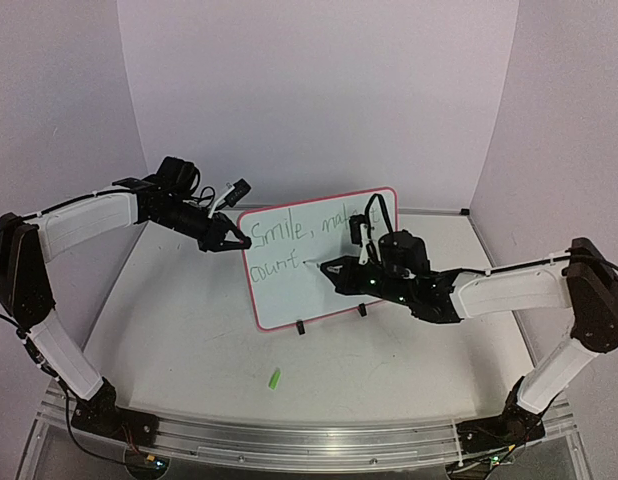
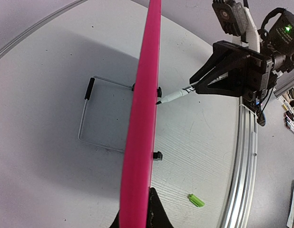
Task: Write a sentence on the whiteboard
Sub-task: Write a sentence on the whiteboard, then place the whiteboard at the center of the board.
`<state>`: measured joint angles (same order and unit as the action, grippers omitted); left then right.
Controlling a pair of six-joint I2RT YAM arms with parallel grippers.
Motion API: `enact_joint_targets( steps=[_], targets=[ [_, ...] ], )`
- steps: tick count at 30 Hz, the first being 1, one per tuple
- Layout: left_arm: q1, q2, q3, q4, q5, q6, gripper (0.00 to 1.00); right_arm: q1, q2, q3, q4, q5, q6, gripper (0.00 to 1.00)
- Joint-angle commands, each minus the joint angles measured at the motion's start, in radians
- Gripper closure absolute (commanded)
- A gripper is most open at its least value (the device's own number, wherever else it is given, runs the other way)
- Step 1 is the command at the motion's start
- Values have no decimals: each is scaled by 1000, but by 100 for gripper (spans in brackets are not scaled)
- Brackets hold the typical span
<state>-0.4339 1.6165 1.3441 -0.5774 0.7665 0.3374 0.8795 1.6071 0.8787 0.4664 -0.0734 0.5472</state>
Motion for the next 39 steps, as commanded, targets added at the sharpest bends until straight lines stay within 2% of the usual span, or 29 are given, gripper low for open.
enact_joint_targets(
  steps=[1,13,21,26,31,39],
  targets=[
    [1,-11,12,7,-128,66,100,-5,20,20,29,-3,0,100],
    [1,-12,11,6,-127,67,100,-5,21,13,20,64,15,100],
    [1,-10,11,6,-128,66,100,-4,15,23,17,36,-2,100],
    [1,-6,10,7,-131,66,100,-4,-84,-28,62,-21,-69,100],
    [1,-8,9,15,-139,53,100,-5,-192,-76,61,-16,-112,100],
    [1,-12,4,28,-162,37,85,-5,-250,-108,51,10,-115,100]
  ],
)
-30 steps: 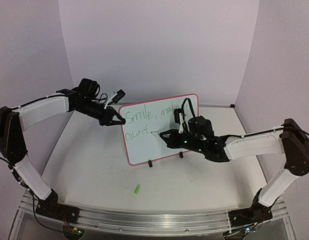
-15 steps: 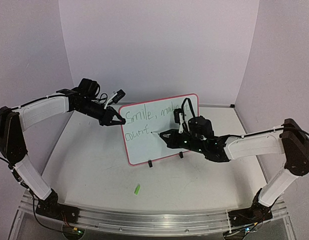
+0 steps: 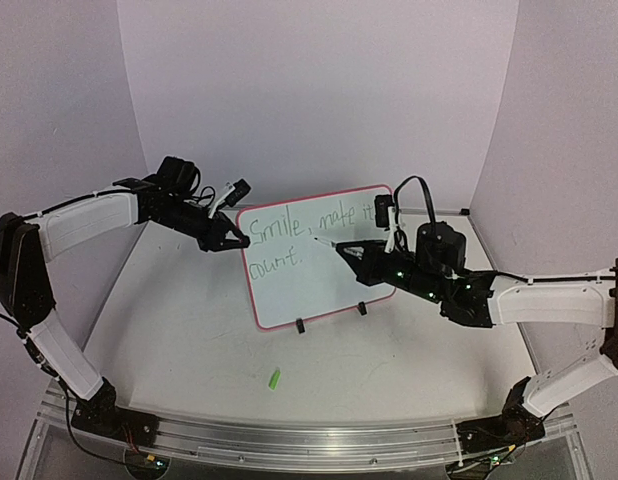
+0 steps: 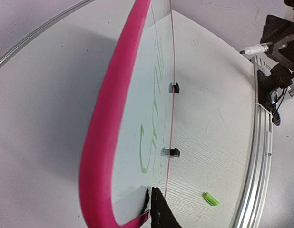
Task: Write a sentence on the whiteboard
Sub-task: Place the whiteboard at the center of the board.
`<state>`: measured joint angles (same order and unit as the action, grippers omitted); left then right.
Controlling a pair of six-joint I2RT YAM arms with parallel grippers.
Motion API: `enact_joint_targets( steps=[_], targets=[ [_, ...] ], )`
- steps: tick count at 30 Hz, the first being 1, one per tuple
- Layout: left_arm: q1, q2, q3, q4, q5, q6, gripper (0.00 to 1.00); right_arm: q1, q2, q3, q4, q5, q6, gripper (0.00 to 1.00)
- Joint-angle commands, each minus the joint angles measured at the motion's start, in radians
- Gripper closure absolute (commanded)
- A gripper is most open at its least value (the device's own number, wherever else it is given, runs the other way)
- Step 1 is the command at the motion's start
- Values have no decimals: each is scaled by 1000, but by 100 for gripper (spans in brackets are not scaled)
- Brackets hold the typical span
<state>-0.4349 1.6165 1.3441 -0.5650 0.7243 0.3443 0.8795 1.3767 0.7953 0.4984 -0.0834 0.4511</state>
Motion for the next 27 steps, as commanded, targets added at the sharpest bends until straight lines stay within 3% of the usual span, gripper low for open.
enact_joint_targets(
  steps=[1,6,14,22,27],
  targets=[
    [1,-13,4,17,-125,30,82,-5,-20,-25,19,22,-19,100],
    [2,-27,-7,32,-144,26,73,-4,-26,-28,19,25,-20,100],
    [2,-57,-23,53,-185,15,43,-5,-70,-43,-7,55,-11,100],
    [2,-164,-77,150,-303,-9,26,-11,-168,-54,-192,83,18,100],
    [2,-224,-89,199,-424,-63,24,-49,-235,-74,-298,59,14,100]
  ],
)
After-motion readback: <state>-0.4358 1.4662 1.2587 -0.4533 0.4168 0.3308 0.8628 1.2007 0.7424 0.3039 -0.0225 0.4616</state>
